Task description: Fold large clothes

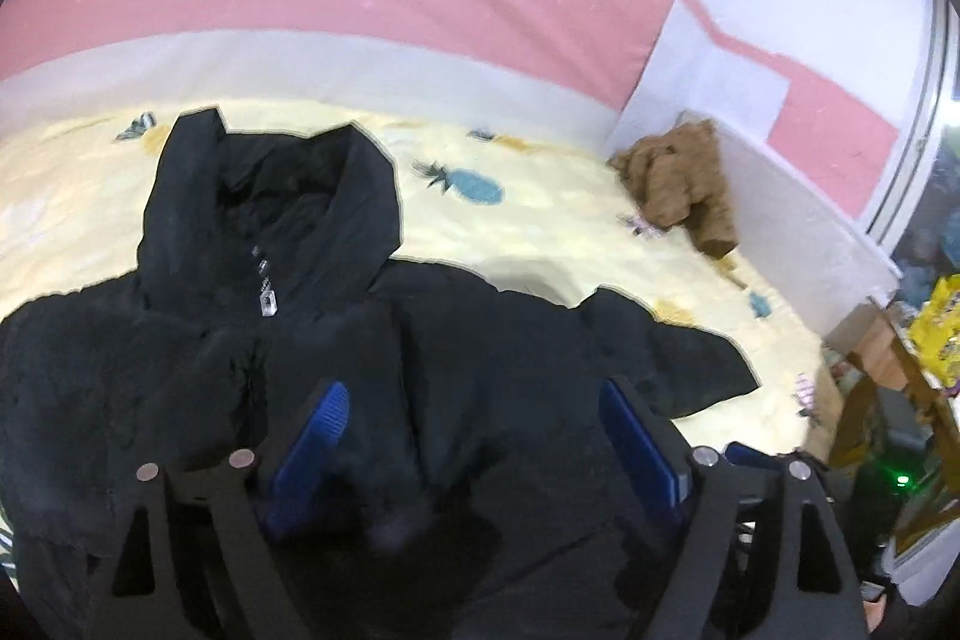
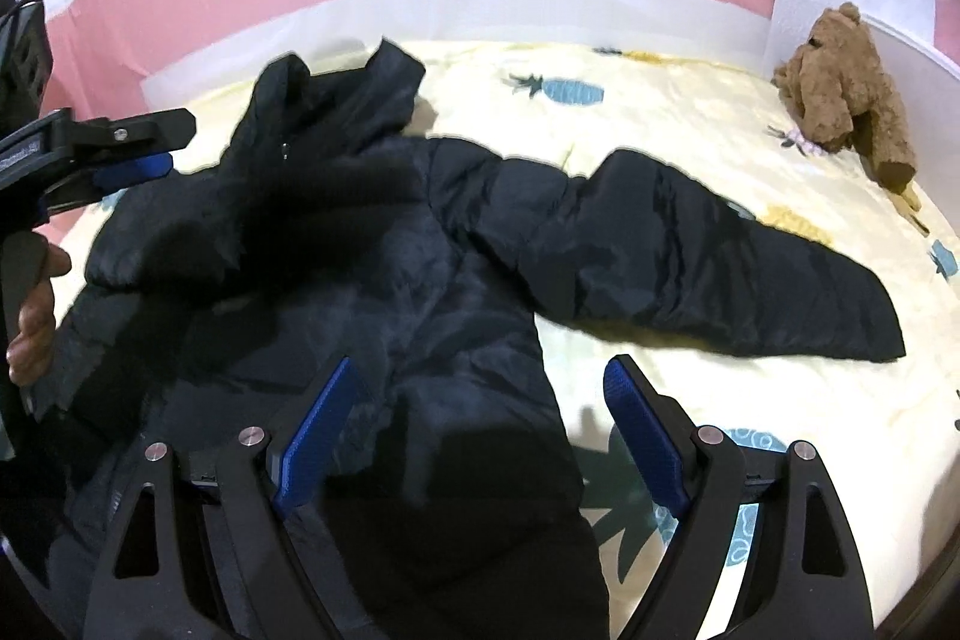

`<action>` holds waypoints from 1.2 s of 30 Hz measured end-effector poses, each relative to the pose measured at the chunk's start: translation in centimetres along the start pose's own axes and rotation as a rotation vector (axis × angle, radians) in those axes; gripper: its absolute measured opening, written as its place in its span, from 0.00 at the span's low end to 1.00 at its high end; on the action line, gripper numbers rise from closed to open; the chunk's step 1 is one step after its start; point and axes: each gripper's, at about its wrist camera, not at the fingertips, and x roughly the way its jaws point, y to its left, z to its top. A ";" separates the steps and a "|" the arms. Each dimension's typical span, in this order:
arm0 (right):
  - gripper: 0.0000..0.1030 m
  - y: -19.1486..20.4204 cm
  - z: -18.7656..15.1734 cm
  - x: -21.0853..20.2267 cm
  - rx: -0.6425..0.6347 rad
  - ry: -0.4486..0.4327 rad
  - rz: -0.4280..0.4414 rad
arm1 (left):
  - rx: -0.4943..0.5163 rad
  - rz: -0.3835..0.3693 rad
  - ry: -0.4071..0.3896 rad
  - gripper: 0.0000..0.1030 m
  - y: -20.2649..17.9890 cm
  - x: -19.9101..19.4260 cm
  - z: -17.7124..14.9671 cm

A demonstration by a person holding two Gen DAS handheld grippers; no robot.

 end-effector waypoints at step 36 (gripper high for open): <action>0.48 4.9 10.3 18.4 -0.100 0.212 0.041 | -0.297 0.497 0.084 0.48 25.9 -0.2 -0.5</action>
